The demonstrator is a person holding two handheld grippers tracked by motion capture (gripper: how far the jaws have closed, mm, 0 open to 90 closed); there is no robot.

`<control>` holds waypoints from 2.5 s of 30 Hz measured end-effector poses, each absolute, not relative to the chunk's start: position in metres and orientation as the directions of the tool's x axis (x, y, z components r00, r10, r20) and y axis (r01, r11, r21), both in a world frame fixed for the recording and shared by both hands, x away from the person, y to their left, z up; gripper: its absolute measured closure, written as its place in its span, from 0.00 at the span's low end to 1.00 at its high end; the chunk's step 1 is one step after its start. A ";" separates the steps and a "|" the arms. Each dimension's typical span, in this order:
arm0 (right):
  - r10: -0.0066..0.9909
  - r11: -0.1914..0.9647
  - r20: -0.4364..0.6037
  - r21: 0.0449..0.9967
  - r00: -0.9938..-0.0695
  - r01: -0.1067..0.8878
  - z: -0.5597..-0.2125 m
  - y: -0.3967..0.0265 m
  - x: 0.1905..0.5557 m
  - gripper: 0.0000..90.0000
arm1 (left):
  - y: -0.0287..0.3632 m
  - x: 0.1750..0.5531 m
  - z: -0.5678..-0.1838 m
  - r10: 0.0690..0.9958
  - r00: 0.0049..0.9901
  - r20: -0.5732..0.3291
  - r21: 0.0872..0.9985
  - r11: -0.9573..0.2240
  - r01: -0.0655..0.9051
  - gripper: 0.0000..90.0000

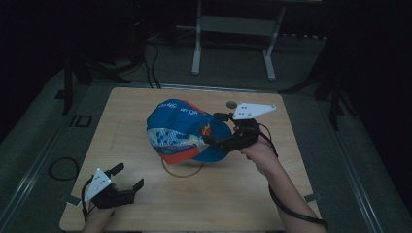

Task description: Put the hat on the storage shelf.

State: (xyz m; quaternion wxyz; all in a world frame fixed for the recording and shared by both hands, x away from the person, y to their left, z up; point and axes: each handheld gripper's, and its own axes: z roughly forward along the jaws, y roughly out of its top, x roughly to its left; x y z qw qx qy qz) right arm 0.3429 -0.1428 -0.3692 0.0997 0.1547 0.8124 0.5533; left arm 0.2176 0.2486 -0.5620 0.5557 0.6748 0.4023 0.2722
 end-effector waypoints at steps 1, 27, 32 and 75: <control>0.364 0.338 0.013 0.930 -0.931 0.145 -0.371 -0.146 0.342 0.16 | 0.249 0.217 -0.562 0.845 0.529 -0.078 0.969 -0.061 0.240 0.05; 0.408 0.334 0.044 0.922 -0.912 0.194 -0.432 -0.206 0.320 0.17 | 0.247 0.219 -0.565 0.841 0.536 -0.076 0.967 -0.069 0.245 0.05; 0.414 0.328 0.065 0.920 -0.908 0.215 -0.451 -0.217 0.317 0.17 | 0.247 0.219 -0.565 0.841 0.536 -0.074 0.967 -0.072 0.245 0.06; 0.595 0.412 0.040 0.843 -0.803 0.346 -0.560 -0.307 0.298 0.17 | 0.245 0.221 -0.569 0.845 0.531 -0.058 0.960 -0.099 0.262 0.06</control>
